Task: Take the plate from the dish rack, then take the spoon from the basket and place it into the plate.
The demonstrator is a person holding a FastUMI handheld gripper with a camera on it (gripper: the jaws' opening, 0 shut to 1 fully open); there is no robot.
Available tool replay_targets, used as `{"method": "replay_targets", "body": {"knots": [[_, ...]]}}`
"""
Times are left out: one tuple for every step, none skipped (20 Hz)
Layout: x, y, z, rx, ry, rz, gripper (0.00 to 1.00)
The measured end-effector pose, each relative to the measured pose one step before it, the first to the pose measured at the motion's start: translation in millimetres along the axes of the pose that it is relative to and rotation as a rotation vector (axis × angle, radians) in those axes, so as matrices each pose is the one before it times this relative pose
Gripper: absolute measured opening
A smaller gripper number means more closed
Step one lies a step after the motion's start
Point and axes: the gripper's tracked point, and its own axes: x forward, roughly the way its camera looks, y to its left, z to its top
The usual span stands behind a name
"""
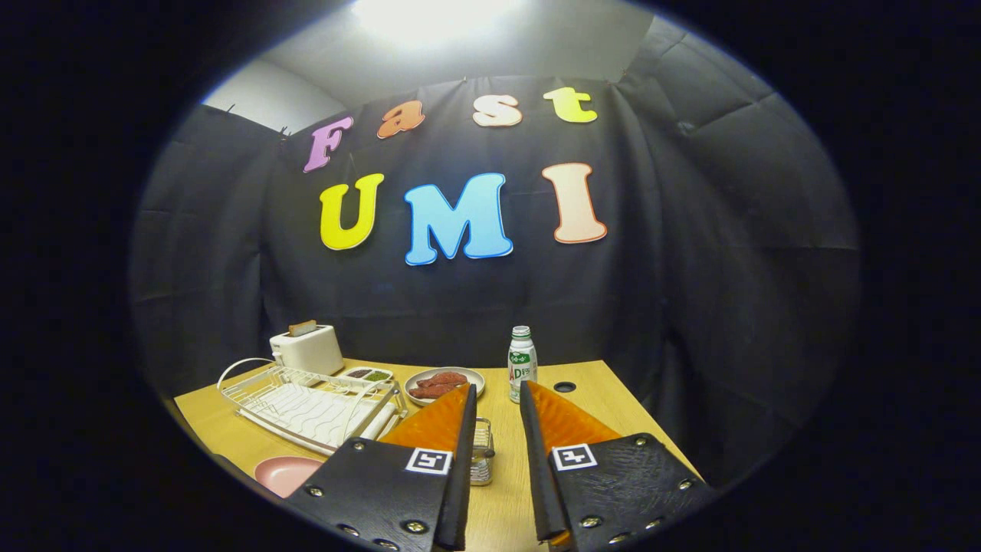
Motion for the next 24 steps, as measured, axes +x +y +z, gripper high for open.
{"method": "replay_targets", "body": {"knots": [[3.95, -1.38, -1.45, 0.0016, -0.00659, 0.00489, 0.33], [3.01, -0.66, -1.73, 0.00028, -0.00345, 0.00497, 0.33], [2.04, 1.16, -4.48, 0.00305, 0.0005, 0.00916, 0.33], [2.6, 0.87, -4.34, 0.00305, 0.00417, 0.00727, 0.33], [2.56, -0.23, -4.92, 0.00225, 0.0015, 0.00671, 0.33], [2.97, -0.46, -4.04, 0.00006, 0.00291, 0.00014, 0.33], [2.22, 4.04, -4.07, 0.00693, -0.00022, 0.02045, 0.34], [2.5, -0.34, -5.27, 0.00277, 0.00399, 0.00358, 0.41], [5.17, -1.55, -7.36, -0.0004, 0.00404, -0.00481, 0.43], [4.18, 1.48, -5.7, 0.00179, 0.00378, 0.00717, 0.43], [4.53, -0.61, -5.89, 0.00024, 0.00399, -0.00114, 0.43], [4.57, -1.75, -6.54, 0.00309, 0.00439, -0.00167, 0.43], [6.93, -1.49, -7.21, 0.00569, 0.00559, -0.00211, 0.43], [4.23, -1.38, -5.78, 0.0081, 0.00478, -0.00259, 0.43], [4.03, -1.38, -3.23, 0.00605, -0.00027, -0.00308, 0.43], [3.99, -0.62, -3.08, 0.00461, -0.00324, -0.00021, 0.43], [3.1, -1.01, -3.41, 0.00291, -0.00014, -0.00134, 0.43], [3.24, 0.98, -3.47, 0.00575, 0.00081, 0.0056, 0.43], [4.3, 2.25, -3.59, 0.00759, -0.00101, 0.00406, 0.43], [3.09, 1.38, -3.65, 0.00396, 0.00283, 0.00438, 0.43], [2.65, 1.13, -4.59, -0.00158, 0.00334, 0.00273, 0.43], [3.54, 0.75, -3.24, -0.00213, 0.00321, -0.00024, 0.43], [3.45, 1.39, -3.4, 0.00034, 0.00365, 0.00241, 0.43], [4.13, 1.53, -2.3, -0.00024, 0.0018, -0.00002, 0.43]]}}
